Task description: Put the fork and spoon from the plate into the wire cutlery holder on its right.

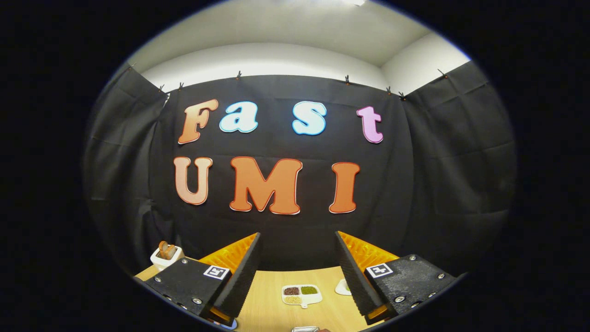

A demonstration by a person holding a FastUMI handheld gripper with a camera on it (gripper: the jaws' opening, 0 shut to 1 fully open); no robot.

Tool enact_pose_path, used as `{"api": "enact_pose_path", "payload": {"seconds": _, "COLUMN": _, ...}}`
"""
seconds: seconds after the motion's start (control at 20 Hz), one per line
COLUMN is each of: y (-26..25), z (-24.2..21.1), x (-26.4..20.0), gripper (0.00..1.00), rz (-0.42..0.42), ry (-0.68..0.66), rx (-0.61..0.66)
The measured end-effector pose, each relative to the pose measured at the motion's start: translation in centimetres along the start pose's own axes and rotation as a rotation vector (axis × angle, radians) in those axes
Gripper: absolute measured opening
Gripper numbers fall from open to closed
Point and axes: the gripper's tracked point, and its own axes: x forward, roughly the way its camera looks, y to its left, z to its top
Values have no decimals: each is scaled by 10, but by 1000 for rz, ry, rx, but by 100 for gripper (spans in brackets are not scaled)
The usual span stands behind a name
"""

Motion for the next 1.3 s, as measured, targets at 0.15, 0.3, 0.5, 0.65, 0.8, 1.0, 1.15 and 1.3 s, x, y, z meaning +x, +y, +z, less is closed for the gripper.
{"api": "enact_pose_path", "payload": {"seconds": 0.15, "y": 17, "z": 1, "x": 2, "gripper": 92, "rz": 55, "ry": 8, "rx": 2}}
{"api": "enact_pose_path", "payload": {"seconds": 0.3, "y": 27, "z": 3, "x": 1, "gripper": 92, "rz": 81, "ry": -3, "rx": -4}}
{"api": "enact_pose_path", "payload": {"seconds": 0.5, "y": 29, "z": -1, "x": -2, "gripper": 93, "rz": 79, "ry": -4, "rx": 2}}
{"api": "enact_pose_path", "payload": {"seconds": 0.65, "y": 31, "z": -6, "x": -2, "gripper": 96, "rz": 69, "ry": -11, "rx": -2}}
{"api": "enact_pose_path", "payload": {"seconds": 0.8, "y": 46, "z": -32, "x": -2, "gripper": 96, "rz": 90, "ry": 43, "rx": -5}}
{"api": "enact_pose_path", "payload": {"seconds": 1.0, "y": 78, "z": -100, "x": -7, "gripper": 96, "rz": 150, "ry": 229, "rx": -9}}
{"api": "enact_pose_path", "payload": {"seconds": 1.15, "y": 104, "z": -153, "x": -15, "gripper": 97, "rz": 194, "ry": 369, "rx": -25}}
{"api": "enact_pose_path", "payload": {"seconds": 1.3, "y": 130, "z": -202, "x": -29, "gripper": 97, "rz": 239, "ry": 492, "rx": -67}}
